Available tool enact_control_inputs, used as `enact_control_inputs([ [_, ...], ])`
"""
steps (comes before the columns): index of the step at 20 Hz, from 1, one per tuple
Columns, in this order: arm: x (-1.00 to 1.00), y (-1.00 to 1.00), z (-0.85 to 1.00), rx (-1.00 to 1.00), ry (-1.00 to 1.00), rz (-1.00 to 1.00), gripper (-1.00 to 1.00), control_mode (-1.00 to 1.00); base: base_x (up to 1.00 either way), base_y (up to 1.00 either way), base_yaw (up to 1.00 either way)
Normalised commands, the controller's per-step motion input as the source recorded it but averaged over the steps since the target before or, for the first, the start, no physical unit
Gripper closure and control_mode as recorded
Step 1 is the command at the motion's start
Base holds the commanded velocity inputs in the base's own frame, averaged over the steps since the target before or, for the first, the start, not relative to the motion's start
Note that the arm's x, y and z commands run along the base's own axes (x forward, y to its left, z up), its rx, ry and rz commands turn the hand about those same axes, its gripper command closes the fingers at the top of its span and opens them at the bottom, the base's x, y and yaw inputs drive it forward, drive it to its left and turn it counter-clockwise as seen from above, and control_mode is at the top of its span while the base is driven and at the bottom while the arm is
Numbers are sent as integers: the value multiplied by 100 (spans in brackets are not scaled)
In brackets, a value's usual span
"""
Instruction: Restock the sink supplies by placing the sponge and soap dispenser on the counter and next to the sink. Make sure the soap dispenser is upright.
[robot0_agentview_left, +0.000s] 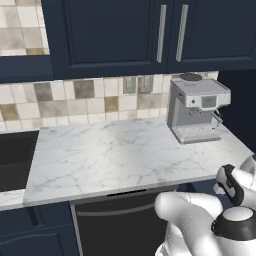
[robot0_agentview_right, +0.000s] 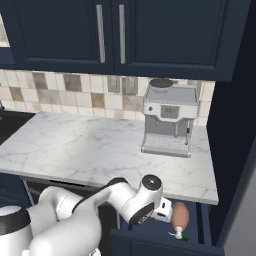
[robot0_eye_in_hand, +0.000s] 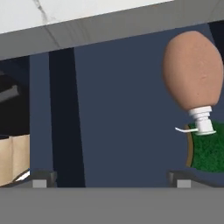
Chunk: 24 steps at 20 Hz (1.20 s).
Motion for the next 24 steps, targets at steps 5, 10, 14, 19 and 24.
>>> enact_control_inputs([
  [5, -8, -34, -36, 5, 2, 4, -100, -100, 0, 0, 0],
  [10, -15, -25, -23, 6, 3, 6, -100, -100, 0, 0, 0],
  [14, -22, -3, -1, 3, 7, 5, -100, -100, 0, 0, 0],
  [19, -37, 0, 0, 0, 12, 9, -100, -100, 0, 0, 0],
  [24, -49, 0, 0, 0, 11, 9, -100, -100, 0, 0, 0],
])
